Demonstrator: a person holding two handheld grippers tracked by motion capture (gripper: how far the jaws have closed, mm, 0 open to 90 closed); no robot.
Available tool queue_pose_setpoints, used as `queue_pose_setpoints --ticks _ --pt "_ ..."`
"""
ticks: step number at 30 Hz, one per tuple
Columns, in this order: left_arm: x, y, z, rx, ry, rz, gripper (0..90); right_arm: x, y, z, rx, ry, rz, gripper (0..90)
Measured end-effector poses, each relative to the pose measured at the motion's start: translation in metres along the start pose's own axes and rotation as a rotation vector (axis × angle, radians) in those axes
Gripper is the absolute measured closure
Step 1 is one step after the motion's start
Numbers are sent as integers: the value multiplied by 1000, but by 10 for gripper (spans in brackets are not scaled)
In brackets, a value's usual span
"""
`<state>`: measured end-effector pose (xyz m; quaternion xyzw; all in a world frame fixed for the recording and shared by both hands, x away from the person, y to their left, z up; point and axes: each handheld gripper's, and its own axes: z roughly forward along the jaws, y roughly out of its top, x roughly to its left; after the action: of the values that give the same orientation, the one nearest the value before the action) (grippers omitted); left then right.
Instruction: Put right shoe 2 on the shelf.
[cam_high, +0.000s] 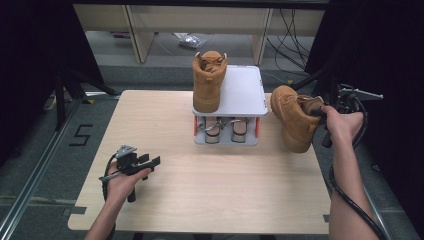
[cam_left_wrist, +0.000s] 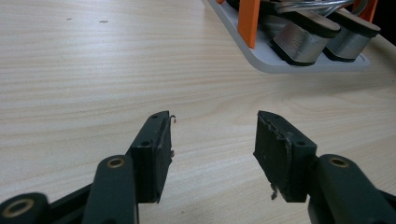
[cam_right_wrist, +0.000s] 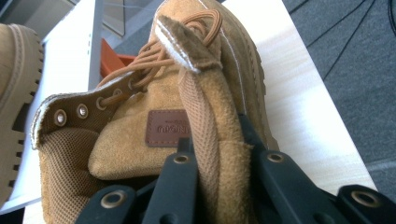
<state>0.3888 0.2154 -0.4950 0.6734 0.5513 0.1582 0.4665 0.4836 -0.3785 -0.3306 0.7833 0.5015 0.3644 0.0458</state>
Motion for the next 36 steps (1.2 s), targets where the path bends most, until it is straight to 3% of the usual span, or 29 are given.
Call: queue_pose_setpoints --ticks 2,4,6,8,11,16,17,18,22,24,28,29,30,33,34,35,36 --pt "-1 0 0 0 1 -3 454 1 2 -2 -3 7 -11 824" --pt "-1 0 0 -1 -1 -2 454 4 3 -2 -23 14 32 824" --pt "0 0 0 -3 -3 2 454 3 4 -5 -23 28 1 824" --pt "0 0 0 1 2 1 454 6 5 -5 -37 57 12 825" --pt "0 0 0 -1 1 -1 456 7 7 -8 -42 55 -9 824" --pt "0 0 0 -2 4 -6 456 15 10 -10 -66 82 14 824" --pt "0 0 0 -2 5 -6 456 15 10 -11 -56 66 -6 824" --pt "0 0 0 -1 5 -7 456 17 10 -11 -69 73 9 824" --pt "0 0 0 1 -1 0 456 21 12 -13 -73 77 -13 824" --pt "0 0 0 0 1 0 456 24 13 -14 -86 91 10 824" --pt "0 0 0 0 1 0 456 28 15 -16 -102 94 8 824" --pt "0 0 0 1 0 0 456 28 16 -16 -108 83 -16 824" --pt "0 -1 1 -3 -4 -1 456 29 16 -17 -103 97 1 824" --pt "0 -1 1 -2 -4 -1 456 31 18 -19 -123 96 -9 824" --pt "0 -1 1 -2 -5 -1 456 30 19 -19 -138 92 -39 824" --pt "0 -1 1 -2 -4 -1 456 33 19 -20 -131 96 -6 824" --pt "0 -1 1 -1 -5 -1 456 32 19 -20 -133 96 -18 824"
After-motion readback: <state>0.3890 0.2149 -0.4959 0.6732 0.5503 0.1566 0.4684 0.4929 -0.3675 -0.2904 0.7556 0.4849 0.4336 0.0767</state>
